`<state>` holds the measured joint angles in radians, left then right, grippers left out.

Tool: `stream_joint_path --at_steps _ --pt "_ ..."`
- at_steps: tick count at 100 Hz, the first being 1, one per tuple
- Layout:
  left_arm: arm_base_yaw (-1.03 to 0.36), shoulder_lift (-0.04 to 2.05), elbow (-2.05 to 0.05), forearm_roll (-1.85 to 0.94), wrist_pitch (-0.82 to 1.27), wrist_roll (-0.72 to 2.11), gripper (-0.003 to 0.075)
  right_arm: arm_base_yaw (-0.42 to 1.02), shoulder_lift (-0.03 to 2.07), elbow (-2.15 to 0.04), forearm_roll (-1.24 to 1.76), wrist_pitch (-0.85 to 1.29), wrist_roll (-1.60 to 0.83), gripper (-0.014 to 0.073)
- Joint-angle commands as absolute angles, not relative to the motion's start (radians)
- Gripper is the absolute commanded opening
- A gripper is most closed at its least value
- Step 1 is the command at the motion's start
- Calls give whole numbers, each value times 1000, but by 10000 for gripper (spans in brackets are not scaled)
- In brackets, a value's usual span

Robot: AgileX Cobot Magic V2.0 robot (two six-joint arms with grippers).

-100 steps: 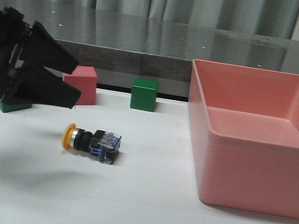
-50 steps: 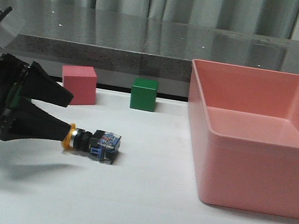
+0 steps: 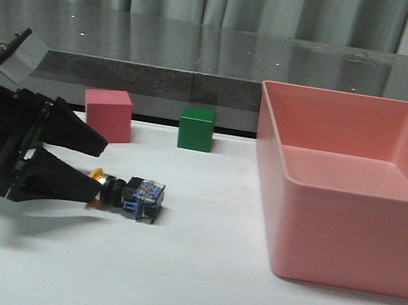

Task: Place and stand button with both arms
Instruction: 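Move the left gripper down toward the button lying on its side, then grasp the button by its yellow cap with the left gripper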

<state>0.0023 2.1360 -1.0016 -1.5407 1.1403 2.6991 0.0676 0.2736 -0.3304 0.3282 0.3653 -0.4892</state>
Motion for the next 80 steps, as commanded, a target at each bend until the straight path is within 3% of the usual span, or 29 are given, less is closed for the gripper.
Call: stream_joint_path --at_steps 1,33,38,48,67,80 --pt "-17 2111 -1035 -1577 1273 2700 618 63 281 -356 341 295 -491 -76" --pt "-58 2153 -1055 -1567 1266 2700 616 63 281 -356 341 295 -491 -76" --pt "-60 2153 -1055 -1567 1266 2700 589 63 281 -356 341 295 -491 -76" --pt "-60 2153 -1055 -1564 1266 2700 435 63 281 -356 341 295 -491 -76" --pt "-52 2153 -1055 -1555 1266 2700 1 63 281 -356 341 295 -491 -76" --pt "-39 2140 -1055 -1553 1275 2678 -19 63 281 -356 341 295 -491 -76"
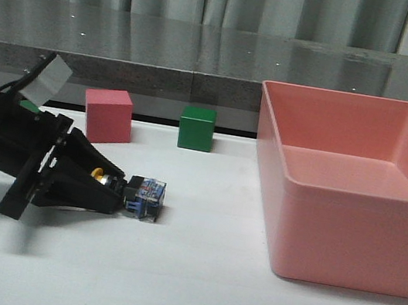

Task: Place and stand button with both arms
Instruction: 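Grasp the button by its yellow cap with the left gripper, then lift and rotate the button so its blue base faces down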

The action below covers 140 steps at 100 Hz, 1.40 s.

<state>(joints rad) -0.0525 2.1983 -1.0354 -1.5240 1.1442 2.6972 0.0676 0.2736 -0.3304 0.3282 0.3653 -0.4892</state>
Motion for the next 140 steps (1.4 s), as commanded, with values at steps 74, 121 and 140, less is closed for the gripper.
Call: stream_joint_path --at_steps 74,121,140 --pt "-289 1607 -1222 -421 794 1644 -19 63 281 -356 341 295 -491 -76" --pt "-553 1666 -1224 356 725 904 -19 63 281 -356 341 295 -491 -76" --pt "-622 1721 -1255 559 836 770 -19 63 281 -356 341 295 -491 -76"
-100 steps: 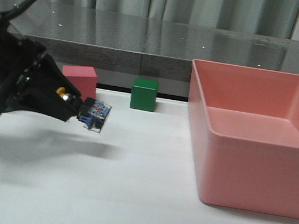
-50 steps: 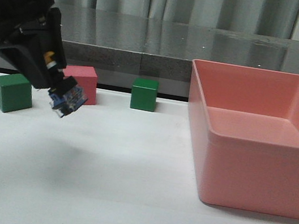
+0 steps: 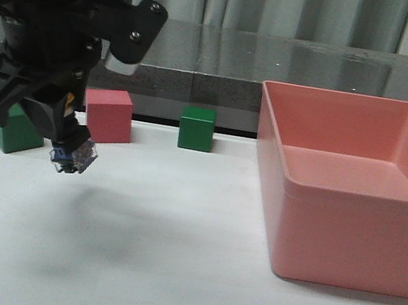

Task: Place and stand button with both arms
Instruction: 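Lift and rotate the button so its blue base faces down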

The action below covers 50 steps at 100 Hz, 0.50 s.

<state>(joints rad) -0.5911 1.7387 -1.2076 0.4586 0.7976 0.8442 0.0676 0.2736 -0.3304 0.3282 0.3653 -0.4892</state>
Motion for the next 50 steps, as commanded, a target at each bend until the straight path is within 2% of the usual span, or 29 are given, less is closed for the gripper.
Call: stream_joint_path --at_steps 1,50 --pt "-626 1724 -1258 563 842 768 -19 63 281 -356 341 295 -491 -76" --pt "-646 1849 -1333 614 910 761 -19 63 281 -356 341 295 -491 -76"
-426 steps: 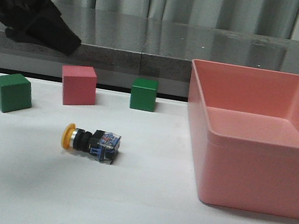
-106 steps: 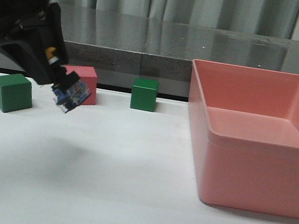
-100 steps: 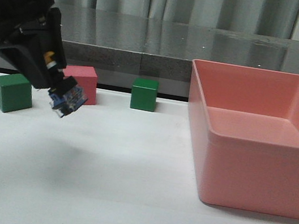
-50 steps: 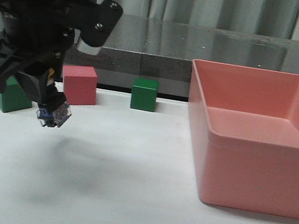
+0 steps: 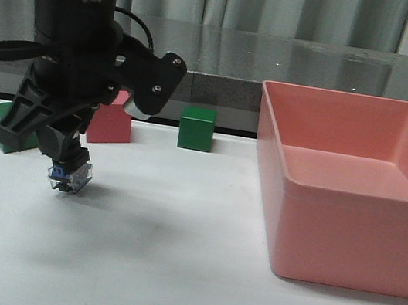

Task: Place and stand button with both arms
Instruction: 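Lift and rotate the button so its blue base faces down, then set the button upright on the table, open and raise the left gripper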

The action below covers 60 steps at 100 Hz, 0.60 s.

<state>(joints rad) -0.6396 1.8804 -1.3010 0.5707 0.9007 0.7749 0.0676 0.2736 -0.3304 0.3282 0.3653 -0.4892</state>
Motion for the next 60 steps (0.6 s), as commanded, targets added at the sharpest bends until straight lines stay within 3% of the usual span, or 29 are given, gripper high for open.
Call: stream_joint_path --at_steps 1,35,44,60 --pt "-646 1852 -1333 617 913 761 -19 63 281 -356 341 295 -491 -76" --pt "-648 1856 -1333 617 913 761 10 63 281 -356 341 295 -491 -76" --pt "-648 1856 -1333 617 913 761 127 63 281 -356 341 295 -491 -76" --pt "-654 1853 -1333 621 913 761 494 63 281 -356 341 295 -491 -76"
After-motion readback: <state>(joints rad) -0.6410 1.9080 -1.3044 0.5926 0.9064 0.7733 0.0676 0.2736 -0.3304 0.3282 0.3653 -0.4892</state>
